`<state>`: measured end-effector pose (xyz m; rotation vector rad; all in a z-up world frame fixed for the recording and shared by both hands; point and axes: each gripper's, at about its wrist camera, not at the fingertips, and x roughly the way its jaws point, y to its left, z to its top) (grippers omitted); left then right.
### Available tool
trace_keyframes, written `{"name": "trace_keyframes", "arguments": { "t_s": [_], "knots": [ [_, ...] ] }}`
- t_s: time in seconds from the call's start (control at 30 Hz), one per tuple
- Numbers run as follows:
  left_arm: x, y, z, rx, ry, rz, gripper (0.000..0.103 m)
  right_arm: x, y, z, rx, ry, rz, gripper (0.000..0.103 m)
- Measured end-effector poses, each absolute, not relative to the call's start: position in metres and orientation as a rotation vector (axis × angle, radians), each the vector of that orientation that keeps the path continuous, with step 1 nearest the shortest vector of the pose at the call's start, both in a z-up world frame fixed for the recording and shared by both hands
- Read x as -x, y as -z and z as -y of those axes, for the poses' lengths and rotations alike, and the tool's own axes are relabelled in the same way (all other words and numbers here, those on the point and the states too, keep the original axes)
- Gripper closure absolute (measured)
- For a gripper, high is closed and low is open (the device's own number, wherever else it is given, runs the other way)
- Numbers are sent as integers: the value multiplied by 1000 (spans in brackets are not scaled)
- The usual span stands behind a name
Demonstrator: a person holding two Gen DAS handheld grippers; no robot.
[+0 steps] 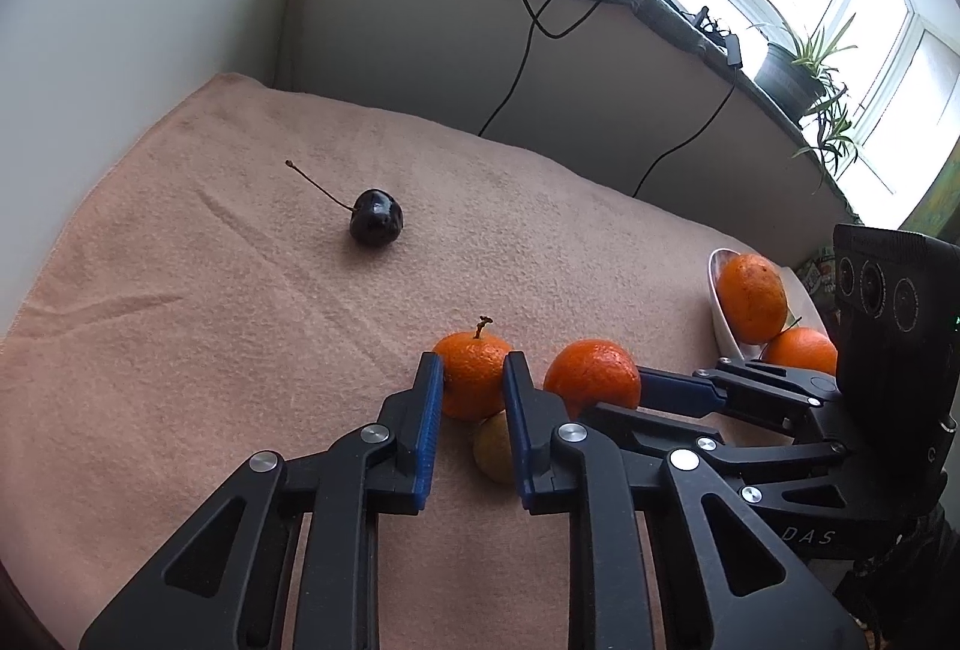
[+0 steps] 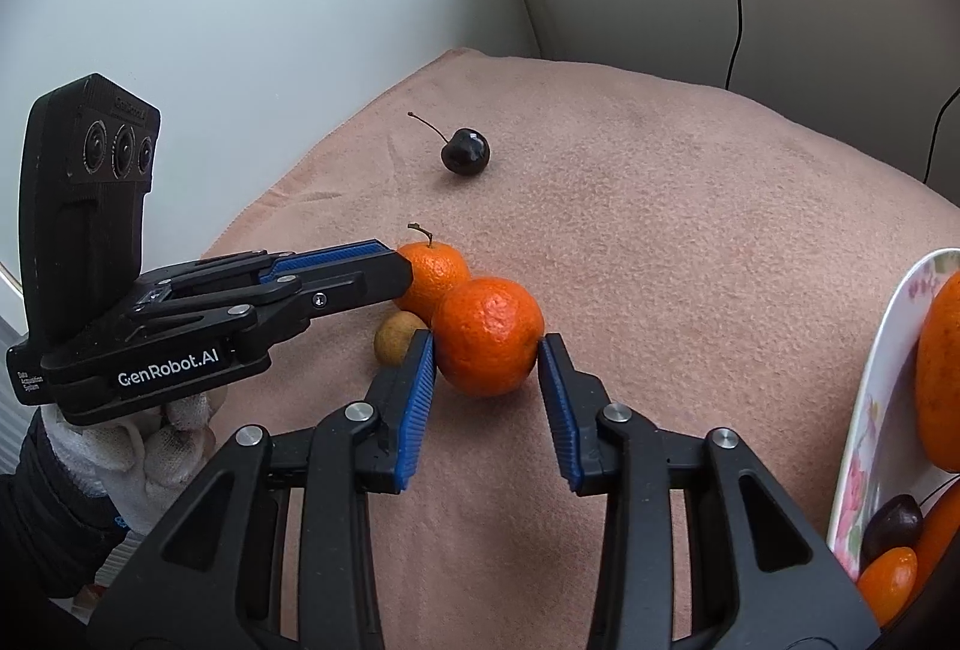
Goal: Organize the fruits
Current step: 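Lift both tangerines off the towel and carry them toward the plate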
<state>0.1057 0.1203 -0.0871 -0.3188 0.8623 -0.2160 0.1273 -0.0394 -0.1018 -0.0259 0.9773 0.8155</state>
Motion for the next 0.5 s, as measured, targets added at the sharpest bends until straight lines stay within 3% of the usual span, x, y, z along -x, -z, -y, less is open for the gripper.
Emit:
{"name": "trace_keyframes", "arguments": {
  "t_s": [0.07, 0.13, 0.2, 0.5],
  "knots": [
    [-107, 87, -118, 307, 216, -860, 81, -125, 99, 39, 32, -813, -967, 66],
    [-111, 90, -115, 302, 224, -872, 69, -124, 96, 40, 37, -811, -957, 66],
    [-114, 93, -111, 294, 231, -883, 64, -123, 94, 43, 42, -804, -948, 66],
    [-122, 102, -109, 323, 253, -912, 67, -126, 91, 58, 15, -766, -946, 66]
  ]
}}
